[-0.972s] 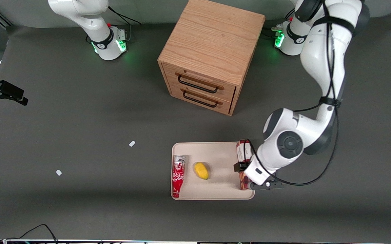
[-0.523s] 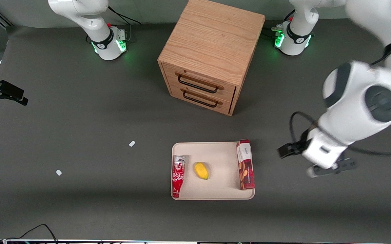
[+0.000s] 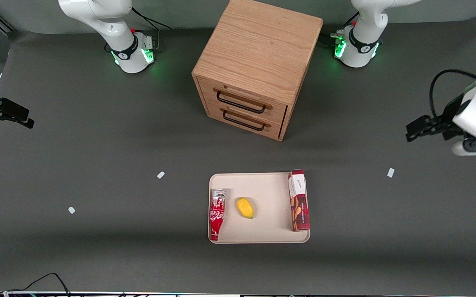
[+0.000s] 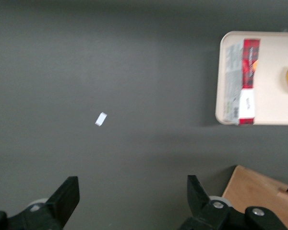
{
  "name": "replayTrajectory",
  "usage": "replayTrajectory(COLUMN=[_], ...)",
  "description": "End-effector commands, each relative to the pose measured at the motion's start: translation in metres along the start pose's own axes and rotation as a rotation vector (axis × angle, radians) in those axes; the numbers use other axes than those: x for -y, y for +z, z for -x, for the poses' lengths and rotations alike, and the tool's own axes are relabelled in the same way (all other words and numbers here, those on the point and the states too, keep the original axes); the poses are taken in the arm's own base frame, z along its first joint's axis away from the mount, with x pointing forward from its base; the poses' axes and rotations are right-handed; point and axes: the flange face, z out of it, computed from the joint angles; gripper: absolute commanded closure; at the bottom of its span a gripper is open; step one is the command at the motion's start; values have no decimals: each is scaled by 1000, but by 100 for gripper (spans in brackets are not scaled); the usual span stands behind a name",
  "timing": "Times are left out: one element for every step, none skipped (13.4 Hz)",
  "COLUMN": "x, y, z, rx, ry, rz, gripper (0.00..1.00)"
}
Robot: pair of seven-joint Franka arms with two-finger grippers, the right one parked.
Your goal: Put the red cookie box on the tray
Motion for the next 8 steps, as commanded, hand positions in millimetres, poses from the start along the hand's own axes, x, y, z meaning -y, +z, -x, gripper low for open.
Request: replayTrajectory(x=[17,22,28,31,33,33,33,32], y=[-20,-29,-33,-40,-44,-48,-53,-55], z=[44,53,58,63,67,69,71,72], rx=[29,35,45,42,41,32,23,20], ry=[63,81,95,93,88,85,84,83], rz=[-28,-31,-33,-36,-38,-37,-38,-36], gripper=[0,0,0,0,0,0,0,0])
